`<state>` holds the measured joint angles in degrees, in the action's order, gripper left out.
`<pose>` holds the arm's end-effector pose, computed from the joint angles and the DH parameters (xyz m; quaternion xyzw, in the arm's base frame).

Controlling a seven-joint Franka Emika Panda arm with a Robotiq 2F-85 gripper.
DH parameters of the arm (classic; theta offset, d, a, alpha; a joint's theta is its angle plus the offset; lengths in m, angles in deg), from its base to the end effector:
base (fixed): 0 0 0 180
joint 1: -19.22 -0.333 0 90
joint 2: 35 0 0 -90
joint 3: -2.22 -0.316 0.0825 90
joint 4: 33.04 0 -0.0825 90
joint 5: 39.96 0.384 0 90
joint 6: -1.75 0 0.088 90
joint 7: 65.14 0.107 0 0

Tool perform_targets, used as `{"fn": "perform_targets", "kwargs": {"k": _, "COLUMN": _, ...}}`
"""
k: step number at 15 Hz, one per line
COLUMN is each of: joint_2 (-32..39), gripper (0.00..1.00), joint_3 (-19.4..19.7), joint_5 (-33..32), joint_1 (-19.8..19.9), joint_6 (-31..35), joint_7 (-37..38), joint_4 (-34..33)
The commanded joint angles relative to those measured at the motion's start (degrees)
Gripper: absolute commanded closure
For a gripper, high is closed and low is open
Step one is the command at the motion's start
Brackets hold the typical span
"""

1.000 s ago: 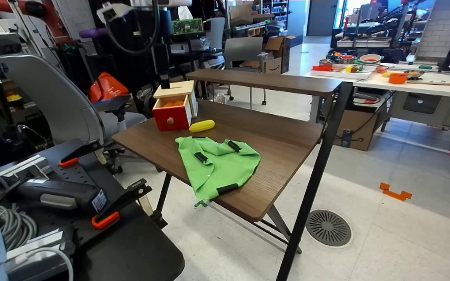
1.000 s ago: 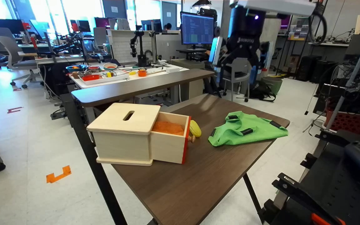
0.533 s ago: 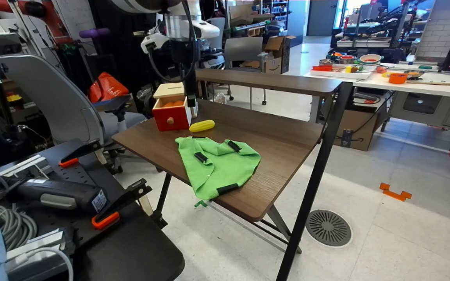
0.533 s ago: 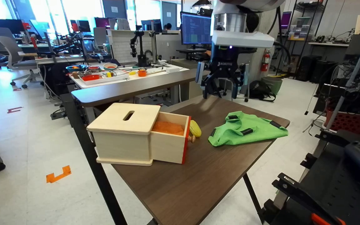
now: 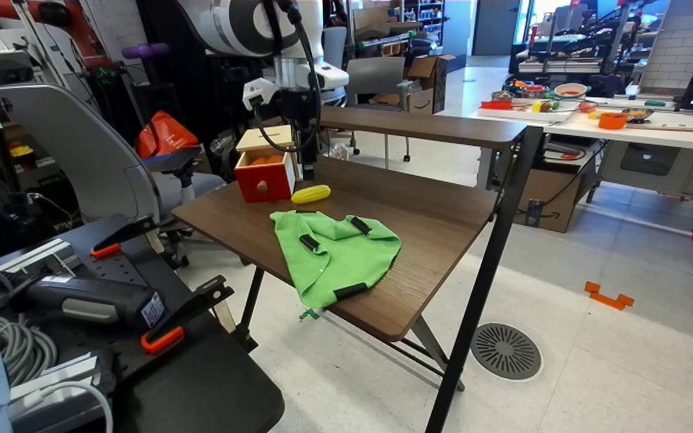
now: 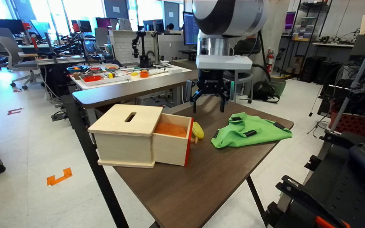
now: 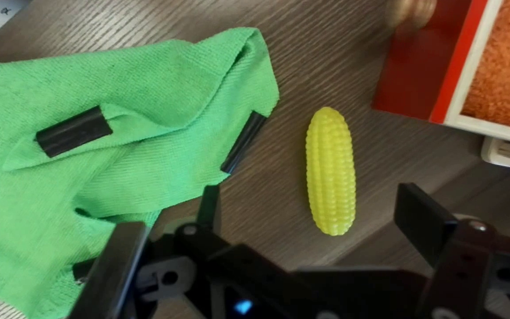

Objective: Move the yellow object to the right

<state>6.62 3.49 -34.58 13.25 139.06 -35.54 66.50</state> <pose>0.6550 0.0556 0.1545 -0.9680 0.2475 0.0387 0.0124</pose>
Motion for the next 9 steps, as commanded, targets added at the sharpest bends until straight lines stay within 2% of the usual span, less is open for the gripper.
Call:
{"fn": "perform_targets", "kwargs": {"k": 1, "joint_2": 4.06, "gripper": 0.00, "joint_3": 0.79, "joint_5": 0.89, "joint_1": -2.07, "joint_6": -0.21, "joint_7": 1.06, "joint_4": -4.75}}
{"fn": "perform_targets", "kwargs": {"k": 9, "joint_2": 10.22, "gripper": 0.00, "joint_3": 0.98, "joint_5": 1.47, "joint_1": -2.94, "joint_6": -0.42, "joint_7": 1.39, "joint_4": -9.68}}
